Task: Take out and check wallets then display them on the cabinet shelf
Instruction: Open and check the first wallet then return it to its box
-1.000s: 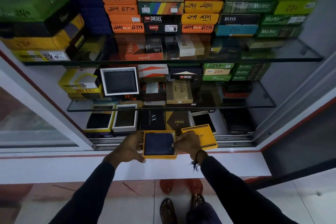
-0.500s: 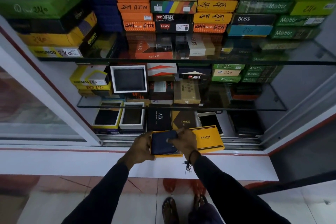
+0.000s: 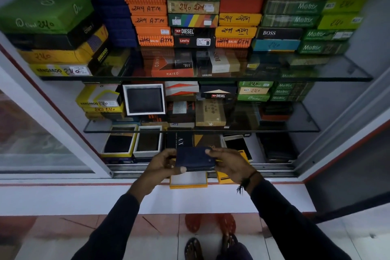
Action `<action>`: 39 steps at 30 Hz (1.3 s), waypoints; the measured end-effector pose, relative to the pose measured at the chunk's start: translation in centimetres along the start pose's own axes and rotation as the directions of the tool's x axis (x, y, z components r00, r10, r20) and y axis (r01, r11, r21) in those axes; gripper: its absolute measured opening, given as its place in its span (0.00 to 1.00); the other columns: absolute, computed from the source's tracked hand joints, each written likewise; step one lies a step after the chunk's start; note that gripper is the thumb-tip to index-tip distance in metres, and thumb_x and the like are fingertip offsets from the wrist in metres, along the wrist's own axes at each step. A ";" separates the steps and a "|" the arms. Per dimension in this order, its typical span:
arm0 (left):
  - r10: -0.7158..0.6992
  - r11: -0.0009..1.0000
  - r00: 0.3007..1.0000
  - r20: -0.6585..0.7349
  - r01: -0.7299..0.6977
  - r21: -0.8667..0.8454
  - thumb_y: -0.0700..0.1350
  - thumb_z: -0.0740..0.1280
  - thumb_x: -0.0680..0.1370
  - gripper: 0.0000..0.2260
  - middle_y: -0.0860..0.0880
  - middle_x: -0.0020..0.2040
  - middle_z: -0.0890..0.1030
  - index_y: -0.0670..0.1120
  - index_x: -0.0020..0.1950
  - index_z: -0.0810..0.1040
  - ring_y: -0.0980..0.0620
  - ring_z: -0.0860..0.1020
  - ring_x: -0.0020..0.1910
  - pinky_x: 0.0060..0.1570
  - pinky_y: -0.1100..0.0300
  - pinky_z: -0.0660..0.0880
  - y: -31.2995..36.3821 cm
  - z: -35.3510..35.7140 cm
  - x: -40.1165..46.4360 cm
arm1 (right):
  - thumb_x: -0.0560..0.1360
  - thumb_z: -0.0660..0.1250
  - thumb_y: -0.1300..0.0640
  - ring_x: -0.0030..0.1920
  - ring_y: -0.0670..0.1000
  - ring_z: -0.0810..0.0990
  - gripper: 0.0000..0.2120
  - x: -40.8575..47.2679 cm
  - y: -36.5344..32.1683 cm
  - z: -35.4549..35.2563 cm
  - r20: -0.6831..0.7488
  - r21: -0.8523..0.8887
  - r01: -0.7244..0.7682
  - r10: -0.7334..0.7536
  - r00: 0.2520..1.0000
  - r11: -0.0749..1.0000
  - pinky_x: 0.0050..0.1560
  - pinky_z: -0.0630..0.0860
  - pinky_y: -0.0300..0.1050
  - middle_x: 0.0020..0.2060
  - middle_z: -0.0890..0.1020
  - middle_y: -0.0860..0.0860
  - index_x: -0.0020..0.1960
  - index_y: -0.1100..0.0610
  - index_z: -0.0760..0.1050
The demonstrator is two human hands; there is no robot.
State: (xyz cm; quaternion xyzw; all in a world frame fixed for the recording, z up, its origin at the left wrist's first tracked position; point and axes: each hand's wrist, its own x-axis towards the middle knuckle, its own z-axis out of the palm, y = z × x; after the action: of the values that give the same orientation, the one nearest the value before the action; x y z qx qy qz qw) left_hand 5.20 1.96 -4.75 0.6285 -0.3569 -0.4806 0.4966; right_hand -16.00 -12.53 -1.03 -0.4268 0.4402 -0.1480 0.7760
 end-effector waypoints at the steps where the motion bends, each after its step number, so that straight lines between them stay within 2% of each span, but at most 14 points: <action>1: 0.003 0.999 1.000 0.002 -0.003 -0.035 0.47 0.79 0.67 0.27 0.43 0.60 0.83 0.46 0.65 0.78 0.43 0.81 0.56 0.57 0.46 0.79 0.2 0.3 0.0 | 0.75 0.72 0.54 0.63 0.61 0.80 0.22 -0.1 0.2 -0.4 0.032 0.037 -0.010 0.009 0.999 0.999 0.62 0.77 0.52 0.62 0.81 0.62 0.65 0.63 0.76; 4: -0.041 0.943 0.998 0.048 0.055 -0.328 0.48 0.72 0.72 0.19 0.41 0.51 0.80 0.41 0.59 0.78 0.48 0.80 0.44 0.43 0.56 0.75 0.1 1.7 -0.2 | 0.77 0.68 0.48 0.64 0.61 0.79 0.22 0.0 1.8 -0.7 0.166 0.240 -0.130 0.091 0.982 0.962 0.66 0.75 0.55 0.61 0.82 0.60 0.66 0.59 0.76; 6: -0.065 0.888 0.995 0.077 0.093 -0.451 0.48 0.66 0.76 0.16 0.42 0.47 0.81 0.40 0.58 0.78 0.50 0.78 0.40 0.40 0.59 0.75 -0.1 2.9 -0.2 | 0.78 0.67 0.54 0.66 0.60 0.78 0.20 0.2 2.9 0.0 0.302 0.264 -0.192 0.108 0.947 0.945 0.70 0.73 0.56 0.64 0.80 0.58 0.68 0.60 0.75; 8: -0.085 0.859 0.992 0.097 0.122 -0.497 0.51 0.64 0.77 0.19 0.42 0.46 0.82 0.39 0.59 0.78 0.50 0.78 0.40 0.42 0.58 0.74 0.2 3.7 -0.2 | 0.76 0.69 0.60 0.62 0.57 0.81 0.19 0.1 3.2 1.0 0.350 0.230 -0.173 0.085 0.933 0.958 0.65 0.78 0.50 0.61 0.81 0.58 0.66 0.63 0.76; 12: -0.069 0.833 0.994 0.086 0.105 -0.544 0.55 0.60 0.81 0.23 0.41 0.46 0.82 0.38 0.64 0.77 0.49 0.77 0.41 0.43 0.57 0.73 -0.5 3.4 0.0 | 0.73 0.71 0.65 0.44 0.49 0.82 0.10 -0.1 2.6 1.0 0.279 0.161 -0.038 -0.009 0.960 0.986 0.49 0.81 0.40 0.48 0.84 0.55 0.53 0.58 0.83; 17: -0.086 0.812 0.995 -0.047 0.043 -0.583 0.54 0.71 0.75 0.16 0.44 0.47 0.81 0.45 0.56 0.82 0.51 0.79 0.41 0.41 0.59 0.77 -2.8 1.6 -0.4 | 0.71 0.69 0.71 0.45 0.54 0.85 0.12 -1.1 0.7 -1.7 0.188 0.143 0.042 -0.068 0.980 0.989 0.46 0.83 0.46 0.50 0.84 0.59 0.52 0.60 0.78; 21: -0.085 0.890 0.985 -0.149 0.008 -0.455 0.59 0.83 0.62 0.21 0.49 0.40 0.77 0.50 0.45 0.80 0.51 0.74 0.39 0.41 0.58 0.71 -3.9 1.9 -1.3 | 0.68 0.77 0.66 0.52 0.60 0.86 0.16 -3.4 -0.4 -1.9 0.048 -0.089 0.141 -0.137 0.989 0.986 0.49 0.83 0.48 0.53 0.86 0.62 0.48 0.57 0.73; 24: -0.084 0.877 0.970 -0.227 -0.036 -0.479 0.57 0.85 0.59 0.21 0.51 0.38 0.78 0.52 0.41 0.78 0.53 0.75 0.37 0.41 0.57 0.69 -3.7 4.3 -1.4 | 0.65 0.77 0.72 0.40 0.59 0.87 0.21 -4.8 0.1 1.4 0.004 -0.099 0.278 -0.279 0.960 0.955 0.38 0.83 0.48 0.42 0.87 0.65 0.49 0.61 0.70; 27: -0.068 0.848 0.976 -0.206 -0.053 -0.528 0.56 0.81 0.67 0.17 0.47 0.41 0.82 0.49 0.44 0.78 0.52 0.81 0.40 0.41 0.57 0.76 -3.2 6.8 -1.3 | 0.67 0.74 0.73 0.31 0.53 0.83 0.17 -5.1 2.3 5.8 -0.052 -0.403 0.431 -0.491 0.870 0.807 0.31 0.76 0.47 0.32 0.81 0.66 0.40 0.57 0.69; 29: -0.109 0.782 0.977 -0.186 -0.031 -0.622 0.53 0.71 0.77 0.16 0.39 0.49 0.80 0.42 0.55 0.77 0.45 0.80 0.50 0.47 0.53 0.78 -3.1 7.9 -1.2 | 0.65 0.75 0.66 0.30 0.44 0.78 0.18 -5.0 3.7 8.0 -0.059 -0.615 0.438 -0.593 0.803 0.655 0.30 0.73 0.38 0.29 0.78 0.52 0.34 0.50 0.67; 31: -0.150 0.718 0.981 -0.120 0.024 -0.696 0.55 0.63 0.81 0.20 0.37 0.55 0.80 0.40 0.63 0.76 0.42 0.80 0.58 0.54 0.50 0.79 -3.7 8.5 -1.1 | 0.67 0.75 0.61 0.33 0.42 0.77 0.15 -4.9 4.7 8.8 -0.031 -0.677 0.453 -0.638 0.770 0.580 0.31 0.71 0.30 0.30 0.77 0.45 0.36 0.49 0.68; 33: -0.174 0.683 0.982 -0.078 0.064 -0.727 0.56 0.60 0.82 0.19 0.39 0.57 0.81 0.43 0.62 0.79 0.44 0.81 0.59 0.56 0.50 0.80 -4.2 8.5 -1.1 | 0.69 0.73 0.59 0.33 0.40 0.77 0.12 -4.9 4.6 8.9 0.000 -0.742 0.436 -0.651 0.759 0.509 0.30 0.70 0.28 0.32 0.77 0.44 0.39 0.50 0.69; 37: -0.167 0.715 0.980 -0.110 0.043 -0.698 0.52 0.61 0.84 0.20 0.38 0.65 0.81 0.39 0.68 0.77 0.41 0.77 0.68 0.71 0.45 0.71 -4.7 7.3 -0.8 | 0.67 0.70 0.64 0.27 0.41 0.72 0.17 -4.6 3.0 7.2 0.004 -0.759 0.432 -0.661 0.750 0.486 0.26 0.64 0.29 0.27 0.73 0.45 0.37 0.47 0.64; 39: -0.151 0.738 0.970 -0.191 -0.018 -0.675 0.47 0.69 0.78 0.13 0.40 0.59 0.84 0.41 0.58 0.81 0.43 0.82 0.58 0.58 0.50 0.81 -4.5 6.5 -0.4 | 0.67 0.71 0.67 0.31 0.42 0.74 0.19 -4.5 1.3 5.0 -0.028 -0.701 0.414 -0.603 0.797 0.580 0.30 0.68 0.31 0.29 0.74 0.45 0.38 0.49 0.65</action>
State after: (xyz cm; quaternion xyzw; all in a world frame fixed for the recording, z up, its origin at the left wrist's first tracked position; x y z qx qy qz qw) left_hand -1.29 1.60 -9.27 0.4714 -0.0761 -0.5173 0.7102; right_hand -14.72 -6.40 1.66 -0.7584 0.4191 -0.2553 0.4289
